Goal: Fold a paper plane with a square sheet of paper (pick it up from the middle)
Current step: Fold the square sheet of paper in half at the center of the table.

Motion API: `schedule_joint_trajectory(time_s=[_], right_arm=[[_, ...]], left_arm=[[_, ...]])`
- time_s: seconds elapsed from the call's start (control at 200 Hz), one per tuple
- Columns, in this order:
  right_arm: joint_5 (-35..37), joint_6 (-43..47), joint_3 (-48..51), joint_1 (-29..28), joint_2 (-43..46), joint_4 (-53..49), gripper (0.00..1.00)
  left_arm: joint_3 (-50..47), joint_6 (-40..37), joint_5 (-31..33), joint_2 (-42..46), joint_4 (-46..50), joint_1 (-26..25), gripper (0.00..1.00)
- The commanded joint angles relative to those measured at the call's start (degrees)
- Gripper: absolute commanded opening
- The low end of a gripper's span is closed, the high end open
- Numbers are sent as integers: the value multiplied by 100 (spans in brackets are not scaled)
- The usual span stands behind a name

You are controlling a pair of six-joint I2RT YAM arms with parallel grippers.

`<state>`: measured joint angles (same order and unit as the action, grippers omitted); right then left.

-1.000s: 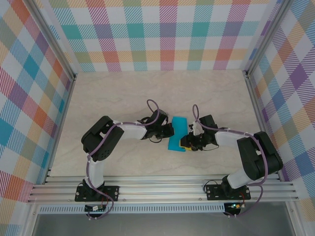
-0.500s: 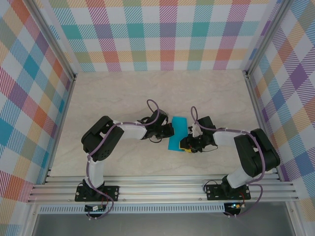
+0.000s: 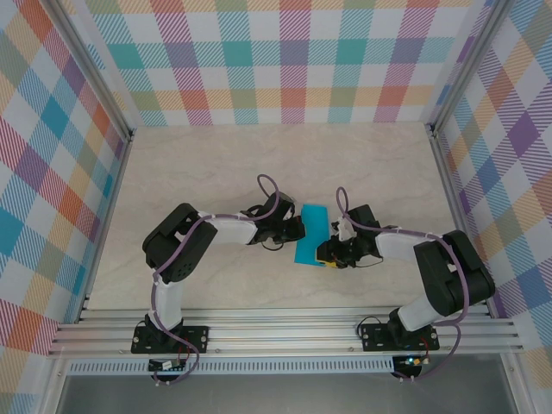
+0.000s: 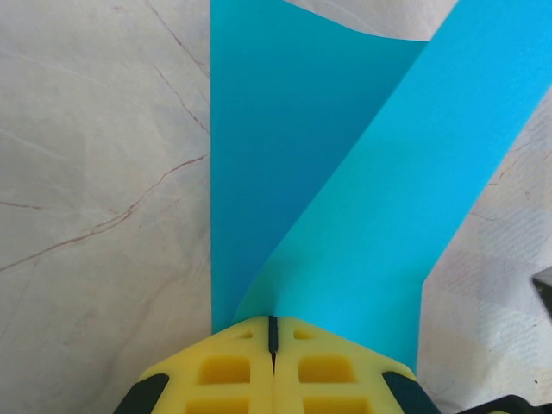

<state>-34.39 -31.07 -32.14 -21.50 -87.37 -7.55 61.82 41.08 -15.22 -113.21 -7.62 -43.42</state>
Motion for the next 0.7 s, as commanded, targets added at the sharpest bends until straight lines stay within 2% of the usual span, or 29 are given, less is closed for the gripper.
schedule_joint_trajectory(time_s=[0.0, 0.325, 0.52, 0.695], right_arm=[[180, 18, 82, -48, -114, -138, 29], [646, 360, -911, -32, 152, -950, 29], [640, 372, -1278, 142, -281, -617, 28], [302, 303, -1143, 319, -680, -126, 28]], left_arm=[[-50, -89, 9, -330, 715, -53, 0], [-52, -94, -2, -340, 731, -61, 0], [-48, -91, -17, -351, 726, -56, 0], [-61, -97, 2, -343, 743, -56, 0]])
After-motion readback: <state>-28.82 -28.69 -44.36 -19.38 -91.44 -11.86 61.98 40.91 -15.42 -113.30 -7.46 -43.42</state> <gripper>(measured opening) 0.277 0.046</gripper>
